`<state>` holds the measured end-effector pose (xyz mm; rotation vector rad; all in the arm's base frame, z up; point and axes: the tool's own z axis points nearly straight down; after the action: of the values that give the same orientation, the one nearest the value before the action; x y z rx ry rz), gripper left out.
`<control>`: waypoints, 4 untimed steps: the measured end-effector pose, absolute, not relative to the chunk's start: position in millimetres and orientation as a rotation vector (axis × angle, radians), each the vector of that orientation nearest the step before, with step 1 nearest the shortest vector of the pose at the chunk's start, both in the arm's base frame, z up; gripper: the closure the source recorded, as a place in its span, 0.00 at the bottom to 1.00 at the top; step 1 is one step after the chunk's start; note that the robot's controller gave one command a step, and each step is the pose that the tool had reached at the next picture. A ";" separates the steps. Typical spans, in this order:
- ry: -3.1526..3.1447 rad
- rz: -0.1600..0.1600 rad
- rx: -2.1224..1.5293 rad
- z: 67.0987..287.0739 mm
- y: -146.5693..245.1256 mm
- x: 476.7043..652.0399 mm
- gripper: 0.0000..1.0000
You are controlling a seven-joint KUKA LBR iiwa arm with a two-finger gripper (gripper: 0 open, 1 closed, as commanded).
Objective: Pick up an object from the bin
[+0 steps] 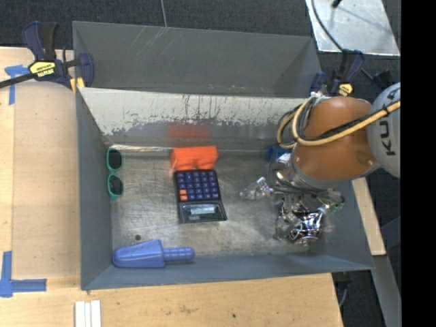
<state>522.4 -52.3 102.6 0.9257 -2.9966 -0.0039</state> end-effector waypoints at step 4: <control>-3.093 0.001 0.564 83.4 18.0 533.0 0.00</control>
Offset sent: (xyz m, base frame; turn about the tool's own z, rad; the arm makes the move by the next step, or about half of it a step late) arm 0.0251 0.0592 -0.0326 -0.3161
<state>533.0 18.0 83.4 0.5644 -3.0933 0.0007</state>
